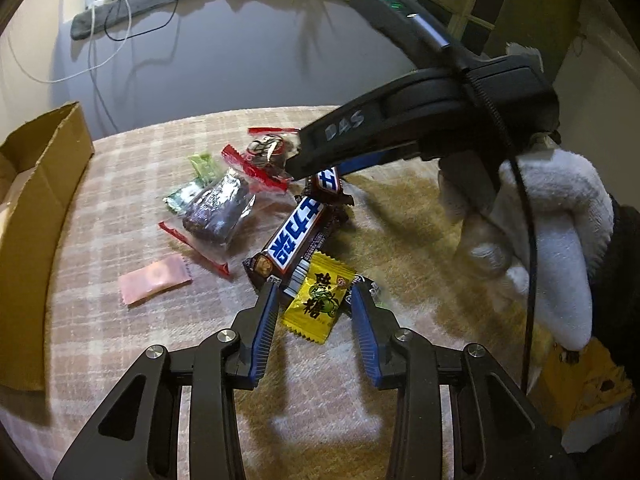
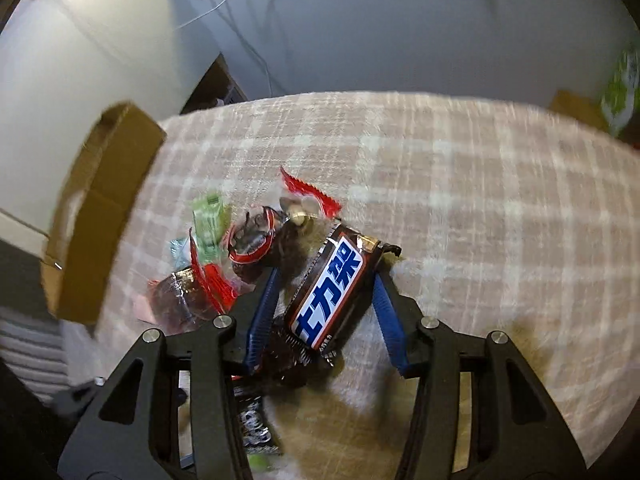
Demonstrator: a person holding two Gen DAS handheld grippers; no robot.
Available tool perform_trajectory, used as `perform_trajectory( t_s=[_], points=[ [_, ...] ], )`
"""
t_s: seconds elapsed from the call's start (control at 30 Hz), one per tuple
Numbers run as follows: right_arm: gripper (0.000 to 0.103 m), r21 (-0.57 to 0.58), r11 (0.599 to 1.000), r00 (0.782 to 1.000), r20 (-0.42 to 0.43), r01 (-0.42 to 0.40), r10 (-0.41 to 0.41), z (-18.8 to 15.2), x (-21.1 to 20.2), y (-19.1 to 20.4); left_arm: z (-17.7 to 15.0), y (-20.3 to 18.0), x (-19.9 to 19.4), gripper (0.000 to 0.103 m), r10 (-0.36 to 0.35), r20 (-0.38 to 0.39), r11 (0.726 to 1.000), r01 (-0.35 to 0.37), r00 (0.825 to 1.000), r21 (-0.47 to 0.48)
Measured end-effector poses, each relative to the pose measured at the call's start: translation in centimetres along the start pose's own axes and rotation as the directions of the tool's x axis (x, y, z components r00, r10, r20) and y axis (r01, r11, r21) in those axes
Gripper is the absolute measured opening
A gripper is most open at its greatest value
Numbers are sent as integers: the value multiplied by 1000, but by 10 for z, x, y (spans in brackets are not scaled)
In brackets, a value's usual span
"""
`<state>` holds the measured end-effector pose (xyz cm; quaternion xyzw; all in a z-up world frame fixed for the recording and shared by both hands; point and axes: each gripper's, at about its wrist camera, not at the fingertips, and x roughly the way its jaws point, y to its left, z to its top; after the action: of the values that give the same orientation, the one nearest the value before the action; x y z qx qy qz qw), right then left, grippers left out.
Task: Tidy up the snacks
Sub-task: 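Grasp a Snickers bar with the right gripper while the left grasps a yellow candy, then lift the Snickers bar with the right gripper while the left lifts the yellow candy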
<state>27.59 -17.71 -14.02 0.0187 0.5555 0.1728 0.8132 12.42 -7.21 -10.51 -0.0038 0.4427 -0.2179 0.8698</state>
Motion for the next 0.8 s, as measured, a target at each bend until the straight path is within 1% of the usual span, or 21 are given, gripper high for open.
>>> perform_trajectory(
  t_s=[0.07, 0.13, 0.17, 0.2, 0.33, 0.43, 0.57, 0.8],
  points=[
    [42, -40, 998, 999, 2, 39, -39, 0, 2, 4, 1, -3, 2, 36, 2, -4, 1000, -2, 1000, 24],
    [37, -60, 997, 999, -1, 43, -43, -1, 1, 2, 2, -7, 7, 36, 12, -13, 999, -12, 1000, 51],
    [32, -63, 997, 999, -3, 49, -49, -2, 0, 0, 3, -9, 9, 36, 19, -17, 998, -18, 1000, 62],
    [30, -63, 996, 998, -5, 57, -58, -1, 0, -3, 4, -11, 12, 36, 31, -20, 997, -29, 999, 77],
    [30, -62, 996, 998, -3, 60, -61, -4, -4, -14, 3, -19, 20, 36, 47, -24, 995, -45, 999, 92],
    [30, -71, 995, 998, 6, 64, -64, -9, -9, -20, 3, -19, 21, 22, 31, -25, 997, -30, 999, 65],
    [29, -63, 996, 998, 16, 62, -61, -11, -10, -22, -1, -21, 17, 22, 42, -17, 997, -41, 999, 65],
    [29, -28, 999, 999, 36, 32, -31, -24, -22, -32, -13, -1, 7, 21, 23, 2, 1000, -23, 1000, -6]
  ],
)
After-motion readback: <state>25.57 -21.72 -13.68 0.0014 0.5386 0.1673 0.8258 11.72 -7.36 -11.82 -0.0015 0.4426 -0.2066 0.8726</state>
